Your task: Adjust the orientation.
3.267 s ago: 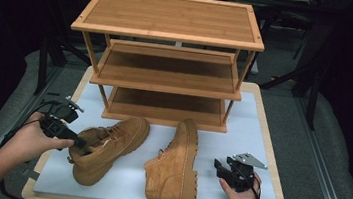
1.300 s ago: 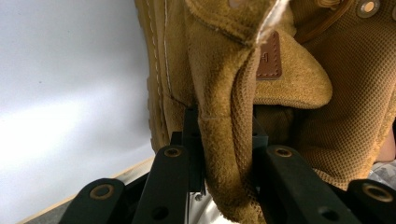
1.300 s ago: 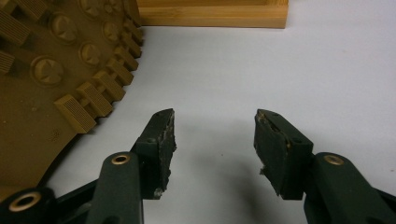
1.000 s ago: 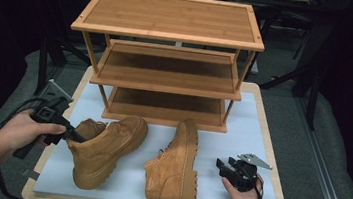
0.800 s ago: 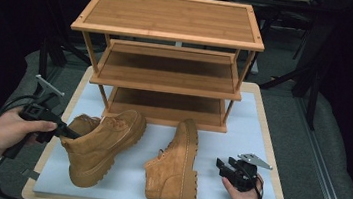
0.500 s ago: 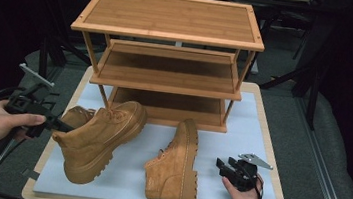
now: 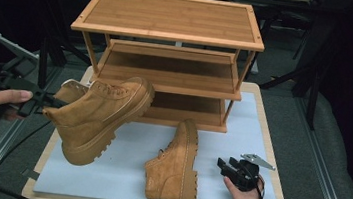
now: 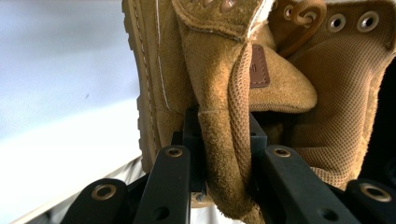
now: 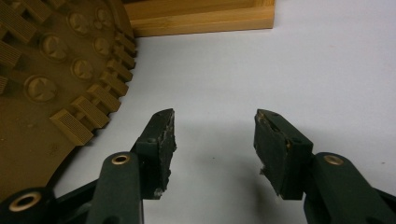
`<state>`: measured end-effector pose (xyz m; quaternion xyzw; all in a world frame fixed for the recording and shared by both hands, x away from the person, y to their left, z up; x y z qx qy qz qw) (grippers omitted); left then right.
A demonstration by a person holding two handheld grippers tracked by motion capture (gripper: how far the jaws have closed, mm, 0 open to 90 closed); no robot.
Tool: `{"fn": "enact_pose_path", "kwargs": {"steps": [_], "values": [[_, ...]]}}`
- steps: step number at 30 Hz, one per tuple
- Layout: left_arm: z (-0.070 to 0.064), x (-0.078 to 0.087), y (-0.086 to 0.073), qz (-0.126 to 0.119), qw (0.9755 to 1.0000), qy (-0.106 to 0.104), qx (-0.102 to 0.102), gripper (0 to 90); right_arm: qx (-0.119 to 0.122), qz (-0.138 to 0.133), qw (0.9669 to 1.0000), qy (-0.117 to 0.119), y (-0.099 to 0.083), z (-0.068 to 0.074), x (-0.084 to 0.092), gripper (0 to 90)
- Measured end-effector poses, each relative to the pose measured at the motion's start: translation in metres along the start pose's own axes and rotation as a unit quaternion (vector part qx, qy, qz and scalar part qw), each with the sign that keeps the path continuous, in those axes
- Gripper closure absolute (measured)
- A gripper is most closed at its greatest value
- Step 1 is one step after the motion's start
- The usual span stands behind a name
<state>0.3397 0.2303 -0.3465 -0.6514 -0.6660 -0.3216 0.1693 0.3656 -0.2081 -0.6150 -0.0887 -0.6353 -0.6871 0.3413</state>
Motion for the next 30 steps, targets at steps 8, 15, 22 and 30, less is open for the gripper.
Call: {"fn": "enact_pose_path", "kwargs": {"steps": [8,15,22,30], "values": [[-0.006,-0.018,0.046,-0.06,0.9969,-0.045,0.026,78.0,-0.004,0.005,1.0,-0.003,-0.001,-0.002,0.001,47.8],[-0.003,-0.037,0.096,-0.137,0.9894,-0.023,0.045,77.7,-0.008,-0.003,1.0,-0.001,0.0,-0.004,0.0,47.9],[0.001,-0.056,0.122,-0.18,0.9821,-0.004,0.055,76.9,-0.014,0.006,0.9999,0.002,-0.002,-0.008,0.002,47.9],[-0.024,-0.084,0.125,-0.172,0.9842,0.038,0.021,71.5,-0.007,0.002,0.9999,0.009,-0.001,-0.001,-0.001,47.9]]}}
Point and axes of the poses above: each handheld gripper's, and its own axes: x roughly backward along the jaws, y roughly out of its top, z roughly to its left, the point moved 10 cm from there along -x, roughly forward along the jaws, and after that the axes turned 7 degrees about x, right-handed, at the moved point
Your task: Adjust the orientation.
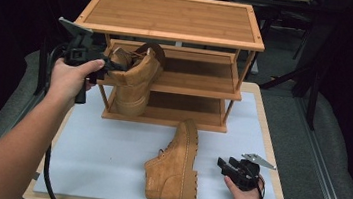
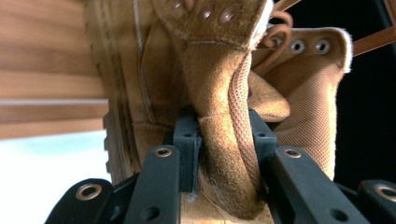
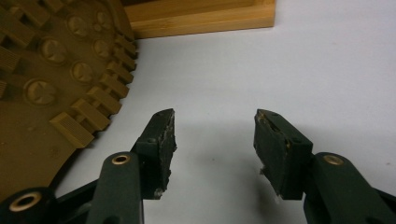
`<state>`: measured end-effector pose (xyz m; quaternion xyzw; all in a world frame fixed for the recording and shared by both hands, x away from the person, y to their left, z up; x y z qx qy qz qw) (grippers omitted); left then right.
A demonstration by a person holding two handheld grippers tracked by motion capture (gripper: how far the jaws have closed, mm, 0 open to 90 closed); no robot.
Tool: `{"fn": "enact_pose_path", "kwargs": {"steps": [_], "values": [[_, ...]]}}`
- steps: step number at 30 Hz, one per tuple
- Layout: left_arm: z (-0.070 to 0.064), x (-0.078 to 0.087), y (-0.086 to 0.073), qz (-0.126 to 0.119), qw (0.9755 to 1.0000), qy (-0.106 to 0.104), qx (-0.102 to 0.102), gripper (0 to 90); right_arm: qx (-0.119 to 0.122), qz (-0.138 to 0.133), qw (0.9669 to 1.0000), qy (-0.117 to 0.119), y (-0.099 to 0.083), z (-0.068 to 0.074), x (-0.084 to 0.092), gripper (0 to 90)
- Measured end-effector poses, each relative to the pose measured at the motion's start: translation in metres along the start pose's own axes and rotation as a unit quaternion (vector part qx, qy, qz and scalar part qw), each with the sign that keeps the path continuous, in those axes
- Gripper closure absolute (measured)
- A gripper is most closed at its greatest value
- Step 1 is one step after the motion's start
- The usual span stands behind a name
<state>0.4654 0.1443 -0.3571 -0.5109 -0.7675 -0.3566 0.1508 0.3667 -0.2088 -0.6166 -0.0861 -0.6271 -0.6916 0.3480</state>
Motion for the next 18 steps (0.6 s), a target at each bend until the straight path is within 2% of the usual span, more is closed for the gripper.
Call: {"fn": "enact_pose_path", "kwargs": {"steps": [5,6,7,10,13,14,16,18], "values": [[-0.01,-0.012,-0.001,-0.003,1.0,0.001,0.002,71.2,0.001,-0.003,1.0,0.002,0.0,0.001,-0.001,47.9],[-0.011,-0.014,-0.001,-0.002,1.0,0.002,-0.001,71.3,0.0,0.004,1.0,0.002,-0.001,0.0,-0.001,47.9],[-0.011,-0.014,-0.001,-0.002,1.0,0.002,-0.001,71.3,-0.003,-0.002,1.0,0.004,0.0,0.0,-0.002,47.9],[-0.019,-0.021,0.005,-0.026,0.9996,0.007,-0.005,71.3,-0.002,0.003,1.0,0.005,0.0,0.001,-0.002,47.9],[-0.017,-0.021,0.006,-0.03,0.9993,0.013,-0.016,71.4,-0.001,-0.004,0.9999,0.009,0.001,0.003,-0.003,47.9],[-0.016,-0.021,0.008,-0.039,0.9992,0.005,-0.01,71.4,-0.001,0.0,1.0,0.008,0.0,0.002,-0.003,47.9],[-0.016,-0.022,0.007,-0.043,0.999,0.001,-0.012,71.3,-0.001,0.002,1.0,0.008,0.0,0.002,-0.002,47.9],[-0.016,-0.021,0.006,-0.046,0.9985,0.014,-0.026,71.1,-0.002,0.002,1.0,0.005,0.0,0.002,-0.002,47.9]]}}
Point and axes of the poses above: each handheld gripper's, and its own axes: x roughly backward along the jaws, y roughly out of its top, z roughly to its left, the point moved 10 cm from there along -x, roughly forward along the jaws, and after that the axes turned 7 degrees about x, right-handed, at the moved point
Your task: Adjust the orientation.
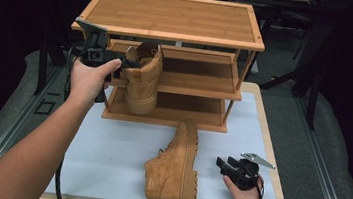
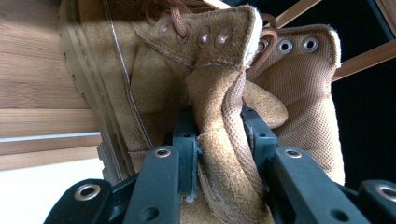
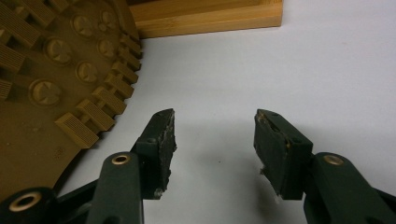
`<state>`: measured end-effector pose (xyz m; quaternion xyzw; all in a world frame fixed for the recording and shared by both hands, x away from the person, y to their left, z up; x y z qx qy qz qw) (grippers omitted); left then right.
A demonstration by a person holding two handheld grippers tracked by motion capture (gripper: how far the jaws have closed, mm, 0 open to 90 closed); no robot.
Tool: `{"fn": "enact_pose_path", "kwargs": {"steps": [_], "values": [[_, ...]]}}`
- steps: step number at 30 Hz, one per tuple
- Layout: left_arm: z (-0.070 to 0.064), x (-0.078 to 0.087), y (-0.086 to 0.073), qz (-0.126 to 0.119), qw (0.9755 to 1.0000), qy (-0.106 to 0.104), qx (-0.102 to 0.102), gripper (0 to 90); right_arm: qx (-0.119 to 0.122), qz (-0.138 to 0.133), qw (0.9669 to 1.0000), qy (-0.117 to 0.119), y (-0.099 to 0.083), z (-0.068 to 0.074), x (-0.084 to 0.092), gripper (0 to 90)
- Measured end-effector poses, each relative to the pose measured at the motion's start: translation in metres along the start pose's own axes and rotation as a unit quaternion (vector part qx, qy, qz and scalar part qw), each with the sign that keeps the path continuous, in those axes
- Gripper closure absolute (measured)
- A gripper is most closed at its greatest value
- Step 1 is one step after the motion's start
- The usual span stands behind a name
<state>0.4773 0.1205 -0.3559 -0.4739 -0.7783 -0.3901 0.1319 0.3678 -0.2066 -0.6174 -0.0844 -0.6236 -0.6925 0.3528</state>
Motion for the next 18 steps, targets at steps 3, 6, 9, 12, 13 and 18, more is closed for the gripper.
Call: {"fn": "enact_pose_path", "kwargs": {"steps": [3,6,9,12,13,18], "values": [[0.0,0.001,-0.002,0.003,0.9998,0.011,-0.013,69.5,0.001,-0.008,1.0,0.003,0.001,0.001,0.0,47.9],[0.005,0.004,-0.007,0.004,0.9983,0.042,-0.041,68.2,-0.002,-0.001,1.0,0.001,0.0,0.0,0.001,47.8],[0.008,0.006,-0.009,0.013,0.9981,0.038,-0.048,64.0,-0.005,-0.006,1.0,0.002,0.001,0.0,-0.001,47.8],[0.009,0.008,-0.01,0.007,0.9979,0.032,-0.056,59.2,0.0,-0.006,1.0,0.002,0.001,0.001,0.0,47.7],[0.009,0.009,-0.012,0.007,0.9974,0.034,-0.062,58.0,0.0,-0.006,1.0,0.002,0.001,0.001,-0.001,47.7],[0.005,0.018,-0.012,0.002,0.9969,0.029,-0.073,54.1,0.002,0.001,1.0,0.002,0.0,0.001,0.001,47.7]]}}
Point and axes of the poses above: each handheld gripper's, and its own axes: x roughly backward along the jaws, y roughly out of its top, z roughly to its left, the point moved 10 cm from there along -x, roughly forward along the jaws, and after that the axes turned 7 degrees about x, right-handed, at the moved point
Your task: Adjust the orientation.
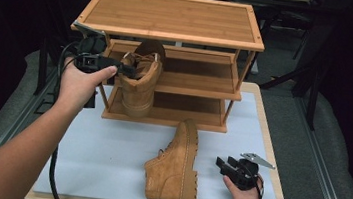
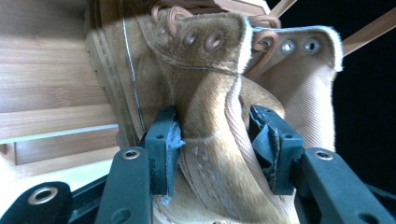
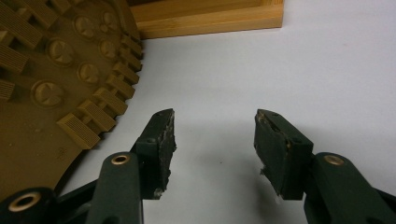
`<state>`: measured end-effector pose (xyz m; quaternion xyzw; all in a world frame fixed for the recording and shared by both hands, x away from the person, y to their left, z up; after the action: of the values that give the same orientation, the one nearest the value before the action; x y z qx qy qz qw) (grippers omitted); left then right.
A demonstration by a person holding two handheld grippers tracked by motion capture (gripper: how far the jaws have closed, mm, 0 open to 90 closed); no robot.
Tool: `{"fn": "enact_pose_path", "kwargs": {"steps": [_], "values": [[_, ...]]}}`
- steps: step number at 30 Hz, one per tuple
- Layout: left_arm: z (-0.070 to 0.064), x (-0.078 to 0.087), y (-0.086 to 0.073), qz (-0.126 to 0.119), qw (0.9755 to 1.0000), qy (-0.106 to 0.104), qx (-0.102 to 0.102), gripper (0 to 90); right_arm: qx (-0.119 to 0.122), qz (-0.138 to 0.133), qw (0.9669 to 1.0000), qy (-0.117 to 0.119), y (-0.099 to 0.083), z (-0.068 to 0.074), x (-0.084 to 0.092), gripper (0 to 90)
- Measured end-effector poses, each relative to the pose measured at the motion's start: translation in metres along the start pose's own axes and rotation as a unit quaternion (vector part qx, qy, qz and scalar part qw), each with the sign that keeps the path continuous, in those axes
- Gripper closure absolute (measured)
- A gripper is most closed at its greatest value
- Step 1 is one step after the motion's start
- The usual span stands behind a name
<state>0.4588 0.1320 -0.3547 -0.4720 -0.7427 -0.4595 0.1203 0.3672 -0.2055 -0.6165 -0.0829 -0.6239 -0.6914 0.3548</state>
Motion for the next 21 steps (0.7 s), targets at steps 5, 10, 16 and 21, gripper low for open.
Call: {"fn": "enact_pose_path", "kwargs": {"steps": [5,10,16,21], "values": [[-0.004,0.024,0.0,-0.008,0.9998,-0.016,-0.01,56.0,0.002,-0.01,0.9999,-0.001,0.002,0.001,0.001,47.6],[-0.001,0.051,-0.011,-0.015,0.9989,-0.039,-0.021,56.9,0.009,-0.003,0.9999,-0.004,0.003,0.003,0.004,47.6],[0.033,0.059,-0.046,-0.009,0.9982,-0.025,-0.053,58.2,0.03,-0.001,0.9996,-0.001,0.008,0.013,0.009,48.3],[0.08,0.042,-0.069,-0.003,0.999,0.004,-0.043,59.3,0.042,0.0,0.9991,0.01,0.012,0.022,0.01,53.9]]}}
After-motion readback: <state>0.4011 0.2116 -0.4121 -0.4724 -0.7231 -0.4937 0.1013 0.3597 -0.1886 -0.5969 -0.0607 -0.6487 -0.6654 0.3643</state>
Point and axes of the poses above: each handheld gripper's, and its own axes: x roughly backward along the jaws, y roughly out of its top, z roughly to its left, the point moved 10 cm from there along -x, roughly forward along the jaws, and after that the axes turned 7 degrees about x, right-handed, at the moved point
